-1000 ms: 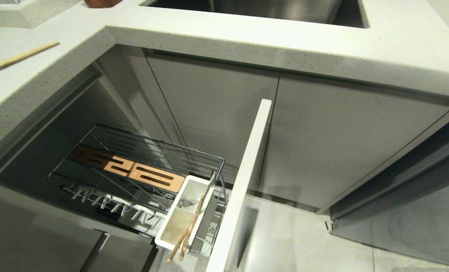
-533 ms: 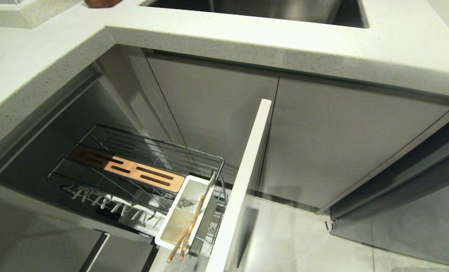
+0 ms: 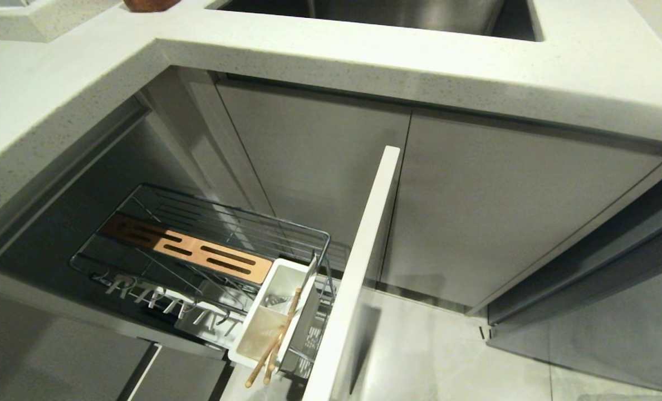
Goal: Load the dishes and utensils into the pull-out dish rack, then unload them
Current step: Take the chopsticks out of the cupboard
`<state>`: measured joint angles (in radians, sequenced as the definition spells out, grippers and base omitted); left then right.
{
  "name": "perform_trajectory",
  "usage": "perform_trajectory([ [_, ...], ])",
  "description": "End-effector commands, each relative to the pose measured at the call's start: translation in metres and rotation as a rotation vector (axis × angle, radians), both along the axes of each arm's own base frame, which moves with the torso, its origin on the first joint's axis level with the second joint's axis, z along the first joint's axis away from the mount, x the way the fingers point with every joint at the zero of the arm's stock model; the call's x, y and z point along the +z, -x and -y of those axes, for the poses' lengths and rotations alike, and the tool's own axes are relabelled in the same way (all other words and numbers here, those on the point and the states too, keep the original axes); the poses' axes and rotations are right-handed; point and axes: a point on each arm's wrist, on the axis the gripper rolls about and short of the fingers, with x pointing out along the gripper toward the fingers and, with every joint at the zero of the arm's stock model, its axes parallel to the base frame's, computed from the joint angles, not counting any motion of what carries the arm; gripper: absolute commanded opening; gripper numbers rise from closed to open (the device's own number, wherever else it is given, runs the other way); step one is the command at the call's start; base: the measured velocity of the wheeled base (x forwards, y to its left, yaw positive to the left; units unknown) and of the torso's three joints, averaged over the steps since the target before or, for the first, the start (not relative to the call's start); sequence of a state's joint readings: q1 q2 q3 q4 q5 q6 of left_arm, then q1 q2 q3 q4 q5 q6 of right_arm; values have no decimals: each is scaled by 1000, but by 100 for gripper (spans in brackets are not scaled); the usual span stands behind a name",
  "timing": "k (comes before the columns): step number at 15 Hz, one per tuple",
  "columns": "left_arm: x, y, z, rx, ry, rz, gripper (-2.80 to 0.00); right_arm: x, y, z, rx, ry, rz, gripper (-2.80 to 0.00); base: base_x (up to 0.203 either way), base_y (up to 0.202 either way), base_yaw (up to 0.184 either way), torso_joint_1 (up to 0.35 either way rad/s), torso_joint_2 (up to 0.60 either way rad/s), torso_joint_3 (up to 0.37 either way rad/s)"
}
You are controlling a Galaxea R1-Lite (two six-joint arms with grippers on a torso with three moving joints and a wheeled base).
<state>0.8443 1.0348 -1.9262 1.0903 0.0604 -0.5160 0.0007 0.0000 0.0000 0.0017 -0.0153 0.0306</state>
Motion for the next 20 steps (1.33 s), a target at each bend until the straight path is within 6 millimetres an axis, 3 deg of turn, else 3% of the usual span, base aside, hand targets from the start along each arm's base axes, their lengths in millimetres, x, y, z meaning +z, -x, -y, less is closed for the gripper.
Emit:
perform_trajectory([
  [1, -1, -10, -13, 68, 47, -9, -280, 0, 0, 0, -1, 0, -1, -280, 0, 0, 0, 0, 0, 0],
  [6, -3, -42, -61, 170, 113, -28, -280, 0, 0, 0, -1, 0, -1, -280, 0, 0, 0, 0, 0, 0],
  [10, -15, -55, -85, 198, 177, -80, -280, 0, 0, 0, -1, -1, -1, -280, 0, 0, 0, 0, 0, 0],
  [20, -30, -64, -96, 168, 218, -101, -280, 0, 0, 0, 0, 0, -1, -280, 0, 0, 0, 0, 0, 0],
])
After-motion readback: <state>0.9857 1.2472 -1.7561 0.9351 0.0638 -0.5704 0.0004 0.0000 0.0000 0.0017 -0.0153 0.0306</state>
